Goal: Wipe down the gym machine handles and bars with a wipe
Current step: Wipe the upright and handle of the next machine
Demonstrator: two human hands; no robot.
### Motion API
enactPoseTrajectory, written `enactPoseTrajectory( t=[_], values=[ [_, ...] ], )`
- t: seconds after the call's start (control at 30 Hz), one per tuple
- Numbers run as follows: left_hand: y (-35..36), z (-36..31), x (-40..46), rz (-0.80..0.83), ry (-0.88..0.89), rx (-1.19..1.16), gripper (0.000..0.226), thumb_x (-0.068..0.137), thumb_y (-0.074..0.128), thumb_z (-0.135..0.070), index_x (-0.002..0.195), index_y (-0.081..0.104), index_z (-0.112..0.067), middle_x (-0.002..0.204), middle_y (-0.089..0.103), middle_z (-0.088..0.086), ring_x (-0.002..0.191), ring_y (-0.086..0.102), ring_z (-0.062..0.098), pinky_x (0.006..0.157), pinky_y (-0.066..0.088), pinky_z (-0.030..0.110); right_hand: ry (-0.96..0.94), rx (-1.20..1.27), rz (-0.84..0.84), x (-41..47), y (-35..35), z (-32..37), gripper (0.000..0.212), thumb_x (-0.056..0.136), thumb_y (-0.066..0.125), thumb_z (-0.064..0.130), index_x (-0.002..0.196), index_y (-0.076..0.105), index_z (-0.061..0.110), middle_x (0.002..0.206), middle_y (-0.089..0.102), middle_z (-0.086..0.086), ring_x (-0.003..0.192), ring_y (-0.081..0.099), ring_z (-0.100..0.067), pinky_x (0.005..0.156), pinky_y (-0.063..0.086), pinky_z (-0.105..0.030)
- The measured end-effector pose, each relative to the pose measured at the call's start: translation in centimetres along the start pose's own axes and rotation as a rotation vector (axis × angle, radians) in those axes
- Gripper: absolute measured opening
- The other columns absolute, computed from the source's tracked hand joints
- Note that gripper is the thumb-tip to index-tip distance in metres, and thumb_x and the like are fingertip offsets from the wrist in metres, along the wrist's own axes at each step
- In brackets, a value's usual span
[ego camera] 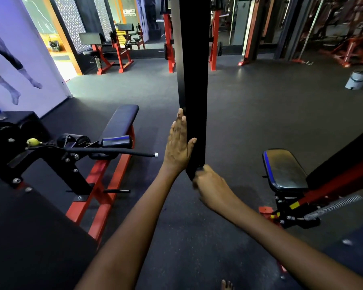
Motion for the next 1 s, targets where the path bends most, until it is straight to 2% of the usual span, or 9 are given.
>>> enactPoseTrajectory(
  t=[0.1, 0.2, 0.27, 0.37, 0.43, 0.5, 0.67, 0.87, 1.0],
  values=[
    [0.0, -0.1, 0.0, 0.0, 0.006, 0.018, 0.063, 0.103, 0.022, -0.044, 0.15, -0.018, -0.034, 0.159, -0.019, -0.018, 0.148, -0.005, 0.006, 0.122, 0.004, 0.033, -0.193, -0.061, 0.003, 1.9, 0.9, 0.5, 0.019, 0.082, 0.058, 0.001, 0.098, 0.069, 0.004, 0.097, 0.063, -0.01, 0.106, 0.047, -0.027, 0.075, 0.045, -0.035],
    [-0.3, -0.1, -0.1, 0.005, 0.026, 0.069, 0.063, 0.104, 0.023, -0.042, 0.151, -0.018, -0.032, 0.159, -0.02, -0.016, 0.148, -0.006, 0.007, 0.122, 0.0, 0.032, -0.285, 0.019, -0.009, -0.1, 1.9, -1.1, 0.006, 0.064, 0.073, 0.006, 0.063, 0.069, 0.01, 0.073, 0.058, -0.003, 0.079, 0.054, -0.022, 0.061, 0.042, -0.026],
    [-0.5, -0.4, -0.1, -0.013, 0.032, 0.099, 0.063, 0.104, 0.024, -0.037, 0.151, -0.018, -0.03, 0.159, -0.022, -0.014, 0.148, -0.009, 0.008, 0.121, -0.002, 0.031, -0.197, 0.32, 0.027, -3.0, 1.6, -3.1, 0.016, 0.073, 0.063, 0.004, 0.064, 0.07, 0.016, 0.08, 0.053, 0.009, 0.079, 0.054, -0.011, 0.066, 0.044, -0.022],
    [-0.3, -1.6, 0.2, -0.077, 0.064, 0.142, 0.075, 0.101, 0.037, -0.024, 0.151, -0.018, -0.029, 0.158, -0.025, -0.012, 0.148, -0.011, 0.008, 0.121, -0.003, 0.031, 0.061, 0.633, -0.156, -5.0, 0.2, -6.5, 0.04, 0.069, 0.057, -0.004, 0.057, 0.068, 0.032, 0.066, 0.062, 0.016, 0.073, 0.057, 0.001, 0.066, 0.039, -0.012],
    [-0.1, -2.2, 0.9, -0.08, 0.036, 0.118, 0.083, 0.097, 0.043, -0.023, 0.151, -0.019, -0.03, 0.157, -0.026, -0.014, 0.147, -0.012, 0.007, 0.121, -0.003, 0.03, 0.133, 0.666, -0.357, -3.6, 0.0, -7.3, 0.038, 0.069, 0.056, -0.012, 0.067, 0.073, 0.022, 0.073, 0.067, 0.016, 0.075, 0.059, 0.008, 0.069, 0.039, -0.006],
    [0.2, -2.4, 1.2, -0.073, 0.017, 0.101, 0.084, 0.098, 0.045, -0.034, 0.15, -0.021, -0.031, 0.156, -0.028, -0.014, 0.147, -0.013, 0.007, 0.121, -0.004, 0.029, 0.148, 0.697, -0.446, -1.2, 0.1, -6.2, 0.027, 0.074, 0.058, -0.016, 0.083, 0.074, 0.004, 0.085, 0.071, -0.001, 0.083, 0.057, 0.008, 0.073, 0.036, 0.002],
    [0.6, -1.9, 1.0, -0.092, 0.017, 0.097, 0.09, 0.095, 0.05, -0.035, 0.15, -0.021, -0.032, 0.157, -0.027, -0.014, 0.147, -0.012, 0.008, 0.121, 0.0, 0.03, -0.01, 0.709, -0.457, -0.6, 2.4, -3.5, 0.028, 0.08, 0.052, -0.007, 0.092, 0.075, 0.005, 0.096, 0.067, -0.002, 0.095, 0.051, 0.009, 0.085, 0.034, 0.002],
    [0.8, -2.1, 0.8, -0.091, 0.015, 0.025, 0.076, 0.101, 0.038, -0.038, 0.15, -0.02, -0.035, 0.156, -0.028, -0.016, 0.148, -0.013, 0.009, 0.12, 0.007, 0.033, 0.089, 0.669, -0.45, -5.4, 3.8, -6.4, 0.032, 0.075, 0.053, -0.008, 0.093, 0.074, 0.007, 0.082, 0.064, 0.003, 0.075, 0.059, -0.002, 0.067, 0.041, -0.007],
    [0.9, -2.1, 0.8, -0.084, -0.003, 0.03, 0.082, 0.099, 0.044, -0.032, 0.149, -0.021, -0.036, 0.156, -0.029, -0.016, 0.148, -0.014, 0.009, 0.12, 0.007, 0.034, -0.019, 0.593, -0.381, 0.3, 2.1, -4.8, 0.024, 0.085, 0.051, -0.006, 0.098, 0.07, -0.001, 0.095, 0.059, -0.01, 0.085, 0.054, -0.016, 0.077, 0.036, -0.009]
  ],
)
Point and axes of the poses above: each hand's wrist, its own x-axis towards the middle knuckle, its own y-axis out of the palm, z = x × y, the point moved 2 cm from there along x, towards the middle knuckle
